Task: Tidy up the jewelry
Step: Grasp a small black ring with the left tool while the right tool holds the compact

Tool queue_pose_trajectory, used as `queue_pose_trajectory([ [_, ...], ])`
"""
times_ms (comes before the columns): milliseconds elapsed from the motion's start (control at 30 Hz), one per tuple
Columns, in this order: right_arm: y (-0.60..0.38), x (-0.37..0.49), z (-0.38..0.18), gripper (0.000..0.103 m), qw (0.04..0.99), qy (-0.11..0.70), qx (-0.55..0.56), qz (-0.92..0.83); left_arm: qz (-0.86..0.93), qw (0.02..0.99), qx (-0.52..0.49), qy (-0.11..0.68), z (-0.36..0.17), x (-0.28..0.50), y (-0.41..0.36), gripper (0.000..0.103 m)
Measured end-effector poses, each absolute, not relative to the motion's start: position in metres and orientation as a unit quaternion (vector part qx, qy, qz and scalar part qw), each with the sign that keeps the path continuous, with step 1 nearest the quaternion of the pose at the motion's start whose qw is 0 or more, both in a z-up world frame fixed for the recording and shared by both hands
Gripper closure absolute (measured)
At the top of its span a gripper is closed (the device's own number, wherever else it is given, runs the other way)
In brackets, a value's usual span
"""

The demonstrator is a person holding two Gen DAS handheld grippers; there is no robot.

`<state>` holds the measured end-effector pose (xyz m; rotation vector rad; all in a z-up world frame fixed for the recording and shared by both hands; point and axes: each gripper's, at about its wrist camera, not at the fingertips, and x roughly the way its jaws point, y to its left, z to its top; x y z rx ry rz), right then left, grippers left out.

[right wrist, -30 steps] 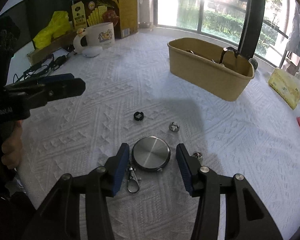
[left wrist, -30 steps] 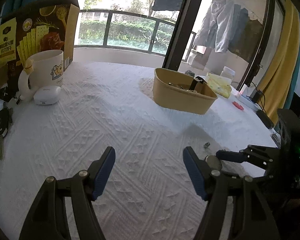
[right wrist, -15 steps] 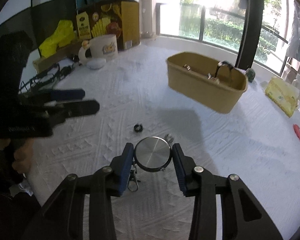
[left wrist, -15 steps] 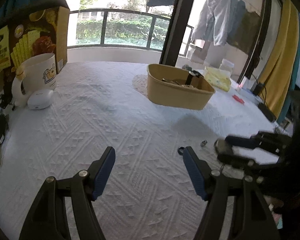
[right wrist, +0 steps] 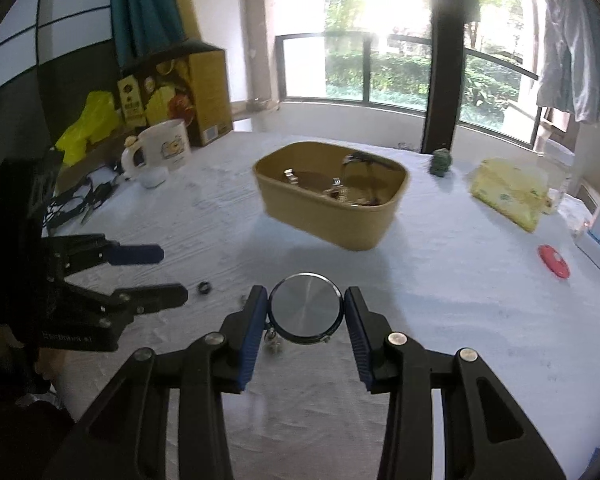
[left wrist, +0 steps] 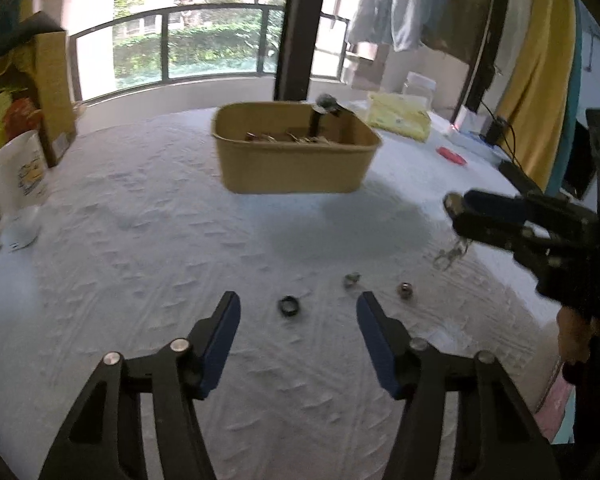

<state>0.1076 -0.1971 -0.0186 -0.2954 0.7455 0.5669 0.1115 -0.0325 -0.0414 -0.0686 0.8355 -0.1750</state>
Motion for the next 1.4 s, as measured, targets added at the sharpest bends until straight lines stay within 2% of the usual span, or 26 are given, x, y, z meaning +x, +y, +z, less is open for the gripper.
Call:
queue_pose_trajectory([
  [100, -0.212, 0.113, -0.016, 0.065, 0.887, 0.355, -0.134, 0.263, -0.088, 0.901, -0.029, 0.423, -0.048, 0.119, -0.040, 0.052],
  [267, -0.233, 0.118, -0.016, 0.065, 0.892, 0.357, -0.119, 0.253, -0.074, 0.896, -0.022, 0.437, -0.053, 0.125, -0.039, 0.071],
  [600, -0.244, 0.120, -0.018, 0.065, 0.893, 0.356, -0.108, 0.254, -0.058, 0.898, 0.000, 0.437, -0.054, 0.132, -0.040, 0.090],
  [1400, -0.223, 0.150, 0.009, 0.065, 0.899, 0.331, -0.114, 0.263, -0.079, 0.926, -0.008, 0.369, 0.002, 0.161, -0.027, 0.091],
])
